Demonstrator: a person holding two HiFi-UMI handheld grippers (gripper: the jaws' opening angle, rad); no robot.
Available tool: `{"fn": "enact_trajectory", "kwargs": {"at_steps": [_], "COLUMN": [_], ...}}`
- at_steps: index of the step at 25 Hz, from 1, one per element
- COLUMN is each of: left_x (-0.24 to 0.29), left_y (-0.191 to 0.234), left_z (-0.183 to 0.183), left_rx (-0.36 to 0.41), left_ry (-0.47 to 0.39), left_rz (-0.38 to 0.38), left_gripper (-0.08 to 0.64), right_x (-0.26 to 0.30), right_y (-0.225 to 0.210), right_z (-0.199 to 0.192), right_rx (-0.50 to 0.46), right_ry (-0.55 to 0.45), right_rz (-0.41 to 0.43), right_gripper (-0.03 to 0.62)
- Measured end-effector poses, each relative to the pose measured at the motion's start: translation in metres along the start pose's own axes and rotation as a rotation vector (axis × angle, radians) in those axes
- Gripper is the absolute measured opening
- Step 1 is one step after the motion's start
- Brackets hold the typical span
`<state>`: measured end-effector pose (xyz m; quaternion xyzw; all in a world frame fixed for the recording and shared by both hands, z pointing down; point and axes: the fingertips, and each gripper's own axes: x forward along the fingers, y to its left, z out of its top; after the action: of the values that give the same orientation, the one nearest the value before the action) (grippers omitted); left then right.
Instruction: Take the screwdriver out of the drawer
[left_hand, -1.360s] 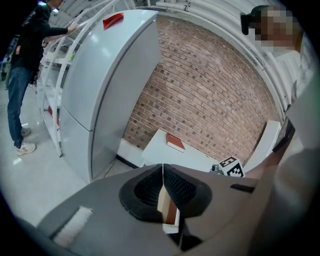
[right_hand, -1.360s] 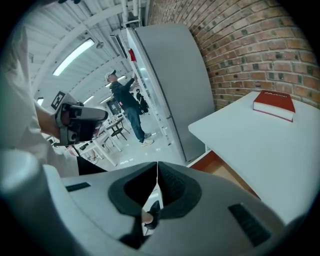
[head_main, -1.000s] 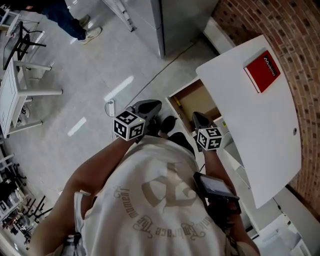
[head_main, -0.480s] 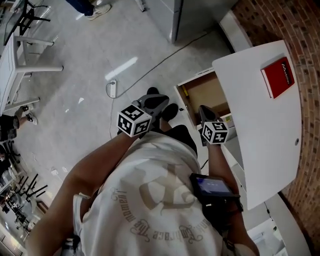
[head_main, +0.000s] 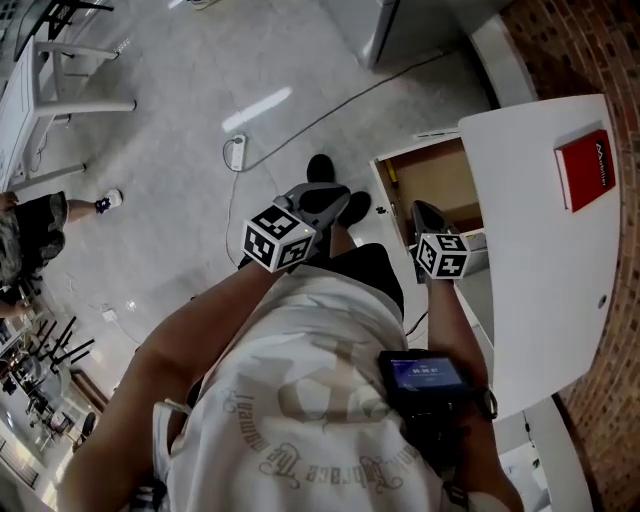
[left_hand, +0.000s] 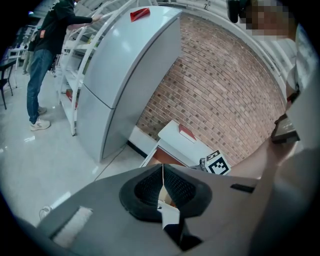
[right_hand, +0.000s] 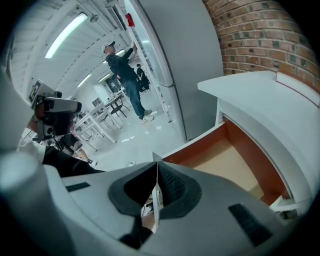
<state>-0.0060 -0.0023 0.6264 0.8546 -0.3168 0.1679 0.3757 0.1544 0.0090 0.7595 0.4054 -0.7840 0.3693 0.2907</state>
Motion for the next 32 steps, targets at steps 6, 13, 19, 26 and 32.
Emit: {"fn": "enact_trajectory", "kwargs": {"at_steps": [6,13,19,26,32], "left_x": [0.002,0.010,0.018,0.031,0.046], "left_y": [0.005,0.009,0.018,0.022,0.033], "left_z": [-0.012,-0.026,-0.034,-0.050,-0.070], "left_rx": [-0.028,-0.057,-0.078,-0.092,-0.117], "left_ry": [0.011,0.034,0.048,0.077,0.086], "left_rz": [0.014,0.019,0.019,0.005,0.004], "left_gripper": [0.011,0.011,0.011,0.011,0.011], "right_x": [0.018,0.039,0.062,0.091,0.111], "right_y": [-0.013,-0.021,-0.025,-0.039,-0.052], "right_z": [-0.008,-0.023,-0.035,-0.050,-0.063], "right_rx": [0.004,-0.029,-0.083,-0.071,-0.094], "right_ry": [0.030,0.094,0.151,0.192,0.221], "right_rz": [-0.012,0.021,0.045,0.032,0.028], "right_gripper": [0.008,0.009,0.009,0.089,0.089]}}
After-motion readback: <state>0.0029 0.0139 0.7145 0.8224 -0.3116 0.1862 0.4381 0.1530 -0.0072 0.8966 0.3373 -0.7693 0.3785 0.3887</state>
